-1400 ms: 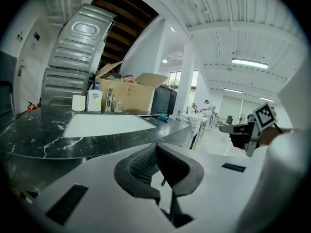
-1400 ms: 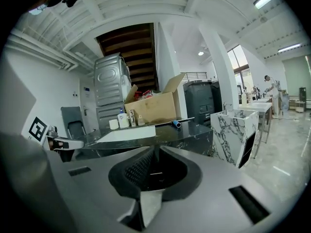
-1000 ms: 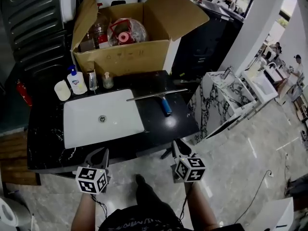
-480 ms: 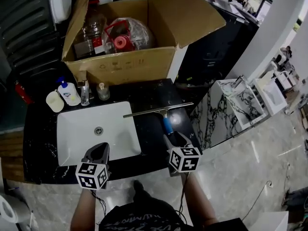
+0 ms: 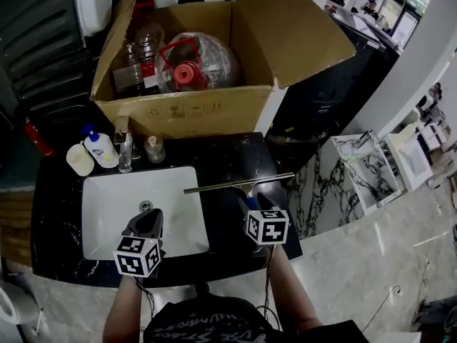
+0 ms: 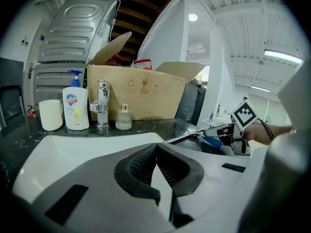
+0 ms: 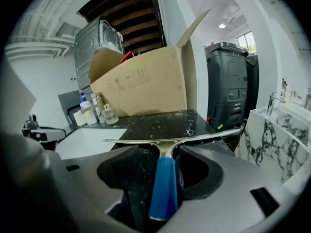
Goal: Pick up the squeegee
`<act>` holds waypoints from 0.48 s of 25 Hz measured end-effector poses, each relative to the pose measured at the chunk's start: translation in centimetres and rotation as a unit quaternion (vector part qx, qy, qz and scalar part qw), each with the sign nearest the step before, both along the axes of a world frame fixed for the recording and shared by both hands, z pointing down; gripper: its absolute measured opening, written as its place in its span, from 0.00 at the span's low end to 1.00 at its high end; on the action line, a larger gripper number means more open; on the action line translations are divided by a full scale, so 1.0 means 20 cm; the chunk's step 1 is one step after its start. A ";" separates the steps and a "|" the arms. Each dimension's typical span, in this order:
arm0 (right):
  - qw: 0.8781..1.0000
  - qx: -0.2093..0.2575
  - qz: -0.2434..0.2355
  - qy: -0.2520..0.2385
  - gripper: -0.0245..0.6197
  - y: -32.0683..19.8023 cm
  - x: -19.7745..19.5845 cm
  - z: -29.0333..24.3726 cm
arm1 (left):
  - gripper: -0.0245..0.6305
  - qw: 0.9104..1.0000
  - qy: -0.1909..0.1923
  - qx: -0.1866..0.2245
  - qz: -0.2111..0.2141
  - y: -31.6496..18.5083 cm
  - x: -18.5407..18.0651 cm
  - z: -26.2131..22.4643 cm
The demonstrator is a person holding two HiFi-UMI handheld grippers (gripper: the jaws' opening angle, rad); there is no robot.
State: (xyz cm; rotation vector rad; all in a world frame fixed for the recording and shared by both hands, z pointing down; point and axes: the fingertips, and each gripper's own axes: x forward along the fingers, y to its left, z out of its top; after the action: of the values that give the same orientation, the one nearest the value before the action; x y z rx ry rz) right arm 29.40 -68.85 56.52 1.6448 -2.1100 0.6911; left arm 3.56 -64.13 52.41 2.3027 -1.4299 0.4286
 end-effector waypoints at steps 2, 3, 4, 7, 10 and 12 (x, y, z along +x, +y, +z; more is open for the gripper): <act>1.000 -0.020 -0.013 0.015 0.40 -0.04 -0.01 0.05 | 0.07 1.000 -0.002 -0.005 -0.005 -0.04 0.00 0.02; 0.999 -0.032 -0.018 0.018 0.40 -0.05 -0.02 0.08 | 0.07 1.000 -0.002 -0.007 -0.008 -0.06 -0.01 0.02; 0.999 -0.042 -0.019 0.021 0.40 -0.06 -0.02 0.10 | 0.07 1.000 -0.002 -0.010 -0.011 -0.07 -0.01 0.03; 0.998 -0.049 -0.017 0.047 0.40 -0.10 -0.02 0.14 | 0.07 1.000 0.002 -0.018 -0.019 -0.10 -0.02 0.06; 0.996 -0.052 -0.019 0.071 0.40 -0.15 0.00 0.15 | 0.07 0.999 0.005 -0.022 -0.026 -0.11 -0.03 0.08; 0.994 -0.060 -0.021 0.085 0.40 -0.16 0.00 0.17 | 0.07 0.999 0.005 -0.026 -0.029 -0.11 -0.03 0.09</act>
State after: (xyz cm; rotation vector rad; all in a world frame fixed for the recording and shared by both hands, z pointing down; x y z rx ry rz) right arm 29.45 -72.15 59.92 1.5332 -1.9389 0.6273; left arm 2.95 -66.31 54.20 2.2141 -1.4610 0.4313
